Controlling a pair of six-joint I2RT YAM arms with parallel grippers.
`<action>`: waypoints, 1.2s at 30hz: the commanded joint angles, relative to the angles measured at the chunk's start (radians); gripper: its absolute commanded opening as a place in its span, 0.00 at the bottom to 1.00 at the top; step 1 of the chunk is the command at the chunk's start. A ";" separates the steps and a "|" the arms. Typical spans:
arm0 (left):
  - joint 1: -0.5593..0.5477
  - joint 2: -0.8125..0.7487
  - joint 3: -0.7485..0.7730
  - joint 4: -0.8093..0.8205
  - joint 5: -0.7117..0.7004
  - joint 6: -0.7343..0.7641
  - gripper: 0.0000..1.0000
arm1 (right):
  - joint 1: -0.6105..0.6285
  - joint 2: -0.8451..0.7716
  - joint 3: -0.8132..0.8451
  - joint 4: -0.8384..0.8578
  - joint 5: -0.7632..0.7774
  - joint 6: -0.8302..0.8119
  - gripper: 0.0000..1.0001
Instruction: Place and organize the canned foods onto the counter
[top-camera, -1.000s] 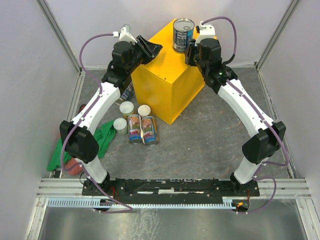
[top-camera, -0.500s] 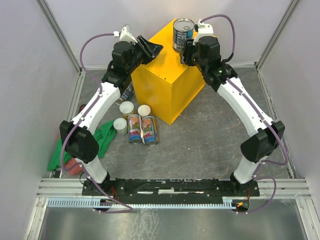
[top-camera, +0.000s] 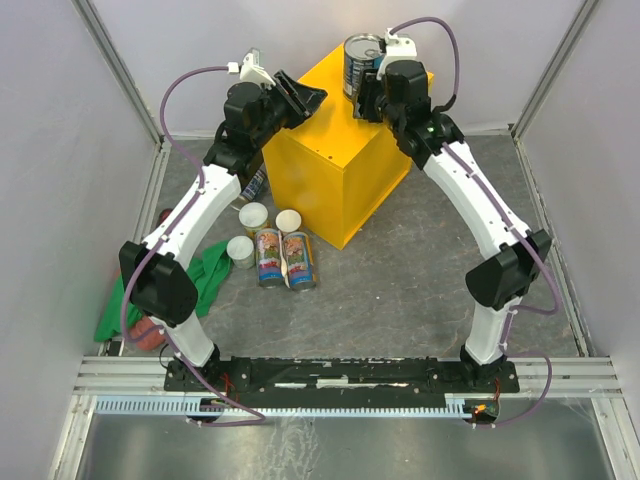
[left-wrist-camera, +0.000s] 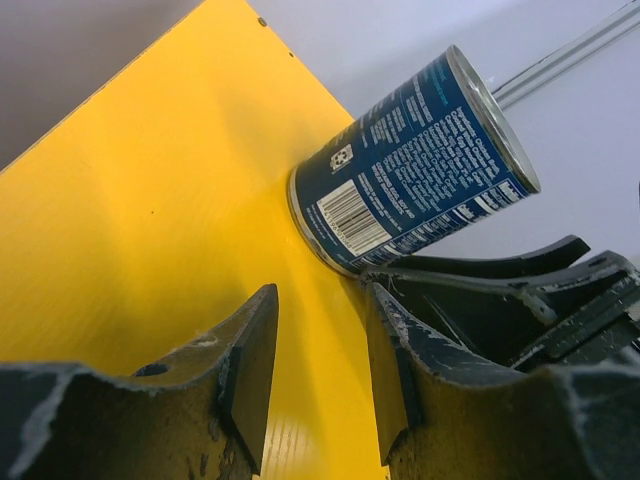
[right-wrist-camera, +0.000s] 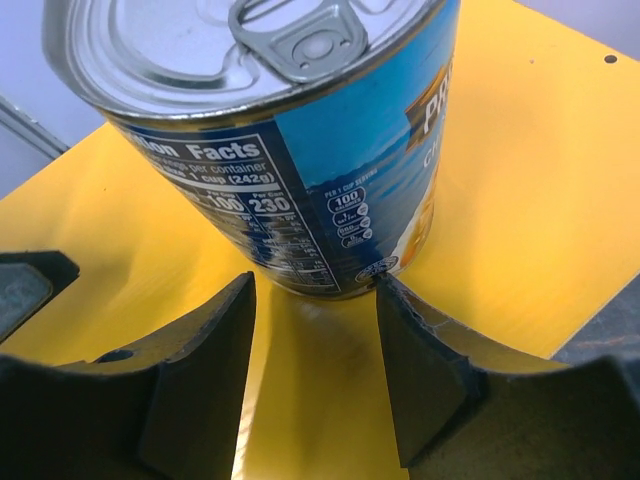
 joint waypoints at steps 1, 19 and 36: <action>-0.005 -0.046 0.018 0.036 0.014 -0.002 0.47 | 0.002 0.045 0.097 0.004 0.041 -0.023 0.59; -0.005 -0.119 -0.054 0.039 -0.101 0.030 0.47 | -0.033 0.248 0.333 0.008 0.072 0.014 0.60; -0.005 -0.335 -0.195 -0.076 -0.473 0.117 0.56 | -0.042 0.286 0.375 0.017 0.059 0.017 0.64</action>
